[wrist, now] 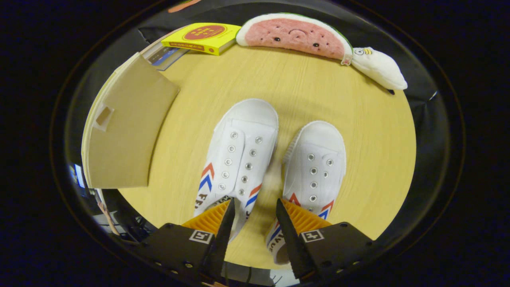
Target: Open the storage box then place both shoes into the box .Put the left shoe in first, then the right shoe, with the right side of both shoes facing outward in a uniform manner.
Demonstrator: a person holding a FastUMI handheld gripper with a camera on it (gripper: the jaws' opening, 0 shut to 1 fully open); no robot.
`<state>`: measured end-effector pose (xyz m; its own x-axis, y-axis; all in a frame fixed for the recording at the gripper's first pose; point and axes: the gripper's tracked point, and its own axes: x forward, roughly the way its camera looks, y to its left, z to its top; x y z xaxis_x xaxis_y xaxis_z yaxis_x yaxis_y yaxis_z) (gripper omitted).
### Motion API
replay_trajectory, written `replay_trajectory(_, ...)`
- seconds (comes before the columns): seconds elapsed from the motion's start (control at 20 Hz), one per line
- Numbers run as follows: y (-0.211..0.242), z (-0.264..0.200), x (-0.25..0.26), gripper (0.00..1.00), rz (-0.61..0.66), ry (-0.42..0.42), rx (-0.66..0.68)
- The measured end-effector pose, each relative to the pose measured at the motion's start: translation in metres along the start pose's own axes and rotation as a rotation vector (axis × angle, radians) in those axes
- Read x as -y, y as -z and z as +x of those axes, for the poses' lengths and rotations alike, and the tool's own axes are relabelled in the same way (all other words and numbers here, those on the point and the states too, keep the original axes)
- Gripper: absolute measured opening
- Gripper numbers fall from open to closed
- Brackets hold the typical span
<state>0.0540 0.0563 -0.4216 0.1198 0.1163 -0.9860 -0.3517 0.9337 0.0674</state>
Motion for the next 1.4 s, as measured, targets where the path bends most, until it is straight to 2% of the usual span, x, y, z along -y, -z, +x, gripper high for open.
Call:
replay_trajectory(0.15, -0.006, 0.010, -0.005, 0.57, 0.056, -0.063, -0.001)
replay_trajectory(0.35, -0.008, 0.021, -0.016, 0.11, 0.183, -0.196, 0.012)
replay_trajectory(0.4, -0.007, 0.020, -0.015, 0.10, 0.189, -0.226, 0.006)
replay_trajectory(0.5, -0.006, 0.018, -0.015, 0.01, 0.216, -0.289, 0.008)
replay_trajectory(0.75, 0.003, -0.001, -0.017, 0.01, 0.250, -0.340, -0.002)
replay_trajectory(0.95, 0.007, -0.040, -0.025, 0.01, 0.289, -0.375, 0.030)
replay_trajectory(1.05, 0.002, -0.065, -0.036, 0.01, 0.306, -0.405, 0.055)
replay_trajectory(1.2, -0.011, -0.104, -0.055, 0.01, 0.283, -0.408, 0.123)
replay_trajectory(1.4, -0.033, -0.153, -0.105, 0.01, 0.222, -0.425, 0.174)
